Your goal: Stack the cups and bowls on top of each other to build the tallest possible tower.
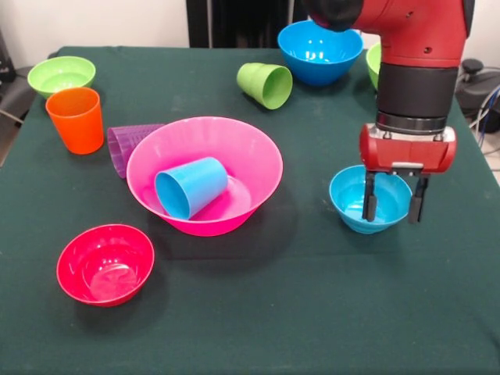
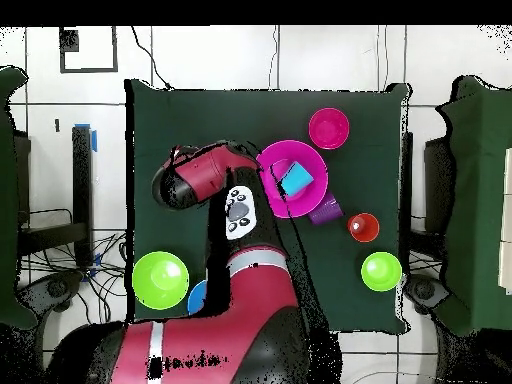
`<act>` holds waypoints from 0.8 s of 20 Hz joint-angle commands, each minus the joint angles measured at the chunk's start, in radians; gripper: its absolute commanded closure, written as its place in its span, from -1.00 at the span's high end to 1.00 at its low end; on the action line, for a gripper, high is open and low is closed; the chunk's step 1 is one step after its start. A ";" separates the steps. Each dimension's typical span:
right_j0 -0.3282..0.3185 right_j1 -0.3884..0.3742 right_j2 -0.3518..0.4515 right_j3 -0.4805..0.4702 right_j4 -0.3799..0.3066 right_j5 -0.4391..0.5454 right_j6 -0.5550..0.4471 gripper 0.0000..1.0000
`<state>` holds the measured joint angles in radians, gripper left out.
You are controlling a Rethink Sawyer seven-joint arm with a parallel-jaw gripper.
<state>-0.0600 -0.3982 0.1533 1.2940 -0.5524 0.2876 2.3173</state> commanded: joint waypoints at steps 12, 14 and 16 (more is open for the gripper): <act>-0.071 0.021 0.181 0.100 0.029 0.237 -0.182 1.00; -0.071 0.022 0.183 0.097 0.026 0.243 -0.181 1.00; -0.071 0.022 0.185 0.097 0.022 0.246 -0.181 1.00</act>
<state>-0.1195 -0.3974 0.2309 1.3283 -0.5288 0.3929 2.3173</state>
